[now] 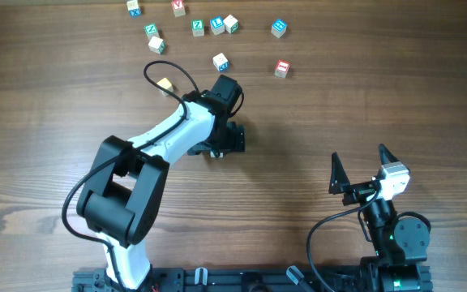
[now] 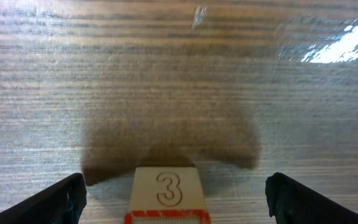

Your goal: Form a tower

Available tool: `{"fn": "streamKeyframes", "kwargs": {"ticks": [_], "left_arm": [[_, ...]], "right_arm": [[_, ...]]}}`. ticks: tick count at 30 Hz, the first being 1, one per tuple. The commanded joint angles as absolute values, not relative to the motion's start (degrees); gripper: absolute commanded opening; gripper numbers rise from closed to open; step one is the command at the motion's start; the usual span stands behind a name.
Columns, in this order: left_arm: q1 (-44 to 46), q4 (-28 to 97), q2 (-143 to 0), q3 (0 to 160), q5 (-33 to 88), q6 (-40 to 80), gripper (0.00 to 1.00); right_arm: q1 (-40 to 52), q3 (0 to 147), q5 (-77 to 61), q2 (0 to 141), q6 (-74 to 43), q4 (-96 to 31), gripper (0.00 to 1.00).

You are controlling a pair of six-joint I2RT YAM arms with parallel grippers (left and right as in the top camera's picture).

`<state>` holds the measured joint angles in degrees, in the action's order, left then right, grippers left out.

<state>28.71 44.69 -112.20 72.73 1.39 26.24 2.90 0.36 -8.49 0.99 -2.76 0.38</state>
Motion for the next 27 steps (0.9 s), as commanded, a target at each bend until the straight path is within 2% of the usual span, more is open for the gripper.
{"fn": "streamKeyframes", "kwargs": {"ticks": [1, 9, 16, 21, 27], "left_arm": [[25.26, 44.53, -112.49, 77.76, 0.56, 25.76, 0.94], [14.17, 49.71, -109.93, 92.58, 0.56, 26.04, 0.92], [5.96, 58.17, -109.67, 91.77, -1.63, 25.91, 0.97], [1.78, 58.24, -109.67, 87.81, -1.61, 25.93, 1.00], [1.21, 54.78, -109.67, 81.03, -1.61, 25.93, 1.00]], "right_arm": [[3.03, 0.30, -7.84, 0.54, -3.14, 0.56, 1.00], [3.03, 0.30, -7.84, 0.54, -3.16, 0.56, 1.00], [3.03, 0.30, -7.84, 0.54, -3.14, 0.56, 1.00], [3.03, 0.30, -7.84, 0.54, -3.16, 0.56, 1.00], [3.03, 0.30, -7.86, 0.54, -3.14, 0.56, 1.00]]}}
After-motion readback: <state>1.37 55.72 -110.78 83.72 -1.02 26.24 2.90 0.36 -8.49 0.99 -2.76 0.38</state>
